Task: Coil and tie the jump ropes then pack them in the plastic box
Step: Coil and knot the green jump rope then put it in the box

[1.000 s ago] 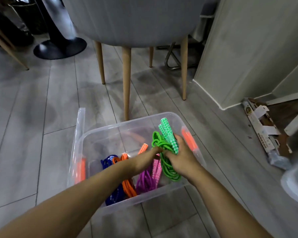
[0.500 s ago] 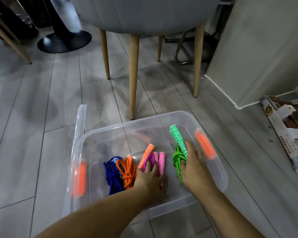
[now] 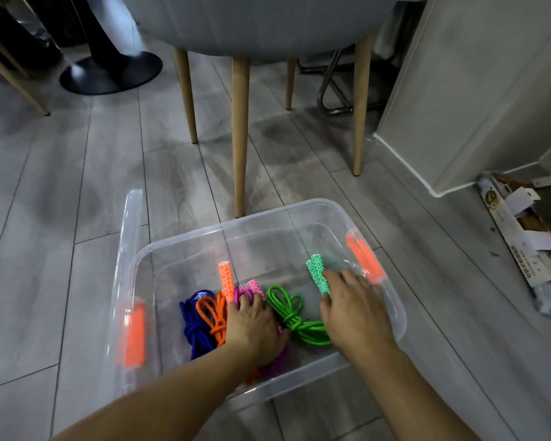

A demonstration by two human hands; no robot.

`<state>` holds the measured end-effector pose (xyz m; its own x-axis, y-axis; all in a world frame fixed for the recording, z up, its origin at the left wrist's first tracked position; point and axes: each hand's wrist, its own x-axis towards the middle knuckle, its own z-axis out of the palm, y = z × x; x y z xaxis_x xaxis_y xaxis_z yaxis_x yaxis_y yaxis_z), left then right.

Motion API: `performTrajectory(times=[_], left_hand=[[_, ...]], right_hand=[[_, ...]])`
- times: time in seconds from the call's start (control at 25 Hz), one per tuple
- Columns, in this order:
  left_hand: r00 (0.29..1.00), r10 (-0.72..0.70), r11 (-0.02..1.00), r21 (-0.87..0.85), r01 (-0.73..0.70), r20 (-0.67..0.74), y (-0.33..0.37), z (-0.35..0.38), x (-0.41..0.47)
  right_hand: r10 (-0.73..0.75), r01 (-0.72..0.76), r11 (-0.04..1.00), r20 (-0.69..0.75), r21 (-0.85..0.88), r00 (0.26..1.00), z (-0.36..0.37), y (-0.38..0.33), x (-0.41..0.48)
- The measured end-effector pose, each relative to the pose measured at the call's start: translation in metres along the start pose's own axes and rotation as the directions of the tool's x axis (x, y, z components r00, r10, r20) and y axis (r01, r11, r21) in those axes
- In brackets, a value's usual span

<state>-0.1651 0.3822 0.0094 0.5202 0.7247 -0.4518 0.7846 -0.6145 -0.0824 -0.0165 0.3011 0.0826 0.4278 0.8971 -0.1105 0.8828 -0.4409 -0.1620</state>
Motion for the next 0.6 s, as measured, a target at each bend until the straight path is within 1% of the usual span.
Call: performTrajectory(times=[0.04,0.08,0.12,0.16,0.2,0.24,0.28,0.32,0.36,0.48,0.6], left_hand=[[0.999,0.009,1.0,0.029,-0.007,-0.054,0.003,-0.007,-0.001],[0.992,0.048,0.998,0.048,-0.043,-0.117,0.007,-0.012,0.001],[0.977,0.126,0.992,0.045,-0.12,-0.173,0.015,-0.017,0.005],[0.948,0.246,0.969,0.041,-0.243,-0.202,0.027,-0.021,0.011],[0.903,0.386,0.922,0.061,-0.381,-0.191,0.04,-0.024,0.018],[0.854,0.502,0.865,0.101,-0.492,-0.135,0.053,-0.025,0.024],[0.824,0.564,0.821,0.139,-0.554,-0.046,0.066,-0.023,0.03],[0.819,0.573,0.805,0.161,-0.571,0.036,0.074,-0.017,0.034],[0.829,0.552,0.813,0.164,-0.558,0.085,0.078,-0.01,0.039],[0.886,0.446,0.877,0.136,-0.461,0.13,0.066,0.006,0.045],[0.901,0.406,0.898,0.117,-0.424,0.156,0.042,0.003,0.038]], right_hand=[[-0.01,0.011,1.0,-0.091,0.004,0.996,-0.002,0.005,-0.003],[-0.019,0.018,1.0,-0.173,-0.009,0.985,-0.003,0.009,-0.007],[-0.01,0.004,1.0,-0.222,-0.027,0.975,-0.004,0.012,-0.011],[0.001,-0.012,0.999,-0.247,-0.046,0.969,-0.005,0.015,-0.016],[0.027,-0.042,0.998,-0.251,-0.053,0.968,-0.007,0.019,-0.018],[0.068,-0.081,0.996,-0.228,-0.048,0.971,-0.007,0.023,-0.021],[0.112,-0.119,0.993,-0.18,-0.029,0.977,-0.006,0.025,-0.023],[0.143,-0.144,0.99,-0.144,0.001,0.979,-0.004,0.027,-0.024],[0.157,-0.155,0.988,-0.134,0.021,0.979,-0.003,0.027,-0.024],[0.145,-0.147,0.989,-0.147,-0.005,0.978,0.0,0.021,-0.022],[0.154,-0.157,0.988,-0.169,-0.004,0.973,0.004,0.021,-0.019]])
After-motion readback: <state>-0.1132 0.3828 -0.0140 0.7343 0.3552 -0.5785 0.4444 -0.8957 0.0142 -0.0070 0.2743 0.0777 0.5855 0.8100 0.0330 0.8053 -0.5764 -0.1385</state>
